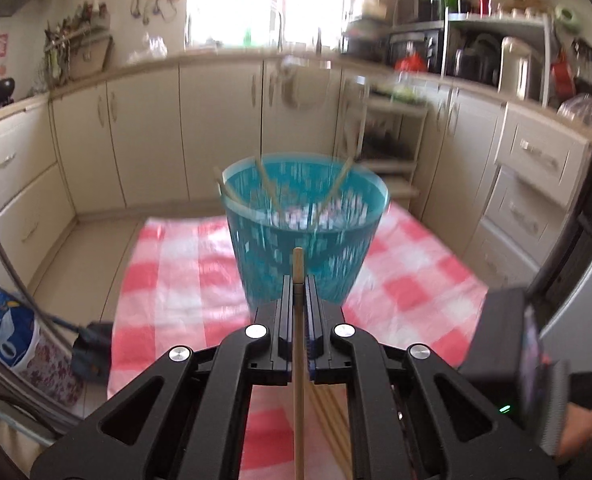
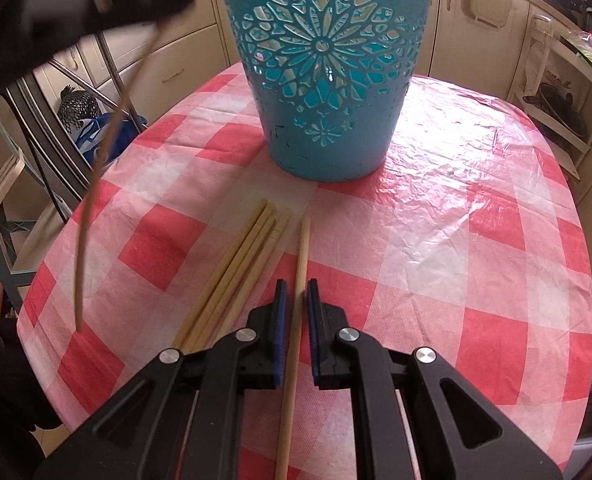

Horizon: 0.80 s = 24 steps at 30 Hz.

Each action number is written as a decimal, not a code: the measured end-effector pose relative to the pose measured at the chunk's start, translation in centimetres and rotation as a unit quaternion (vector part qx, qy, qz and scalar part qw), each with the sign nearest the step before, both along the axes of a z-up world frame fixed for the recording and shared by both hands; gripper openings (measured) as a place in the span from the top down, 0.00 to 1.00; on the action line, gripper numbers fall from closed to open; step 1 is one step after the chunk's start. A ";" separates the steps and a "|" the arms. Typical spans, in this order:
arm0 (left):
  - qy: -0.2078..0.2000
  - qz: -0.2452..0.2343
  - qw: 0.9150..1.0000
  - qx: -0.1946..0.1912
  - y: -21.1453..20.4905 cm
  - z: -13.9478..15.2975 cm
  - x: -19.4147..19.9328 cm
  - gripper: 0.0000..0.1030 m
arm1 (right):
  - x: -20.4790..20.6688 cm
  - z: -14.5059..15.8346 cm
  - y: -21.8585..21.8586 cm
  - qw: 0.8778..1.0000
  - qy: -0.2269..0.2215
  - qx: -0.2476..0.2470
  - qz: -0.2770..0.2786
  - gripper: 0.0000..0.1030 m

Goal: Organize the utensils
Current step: 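Lift the chopstick with the left gripper and release it into the teal basket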

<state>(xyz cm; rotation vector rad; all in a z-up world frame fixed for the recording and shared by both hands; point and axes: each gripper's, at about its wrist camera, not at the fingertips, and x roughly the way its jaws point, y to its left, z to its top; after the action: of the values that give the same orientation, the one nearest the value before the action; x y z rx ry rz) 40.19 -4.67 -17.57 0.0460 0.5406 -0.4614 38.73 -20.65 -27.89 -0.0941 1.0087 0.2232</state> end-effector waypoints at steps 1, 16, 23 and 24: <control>-0.014 0.004 1.000 -0.013 0.4 0.8 -0.1 0.95 | 0.0 0.0 0.0 1.000 0.000 0.001 -0.001 0.90; -0.081 0.056 0.986 -0.135 3.2 7.5 0.9 0.95 | 0.0 0.3 -1.5 0.999 0.017 0.050 -0.013 0.90; -0.138 0.101 0.971 -0.168 3.4 10.9 1.7 0.95 | -0.4 0.3 -1.7 0.998 0.023 0.064 -0.012 0.90; -0.144 0.112 0.967 -0.176 3.3 11.3 2.0 0.95 | -0.5 0.3 -1.8 0.997 0.023 0.067 -0.013 0.90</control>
<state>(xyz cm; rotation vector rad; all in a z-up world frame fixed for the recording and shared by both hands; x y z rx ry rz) 42.21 -1.36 -6.28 -0.2822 0.1689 -0.3167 38.25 -22.45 -27.61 0.0462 1.0378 0.2701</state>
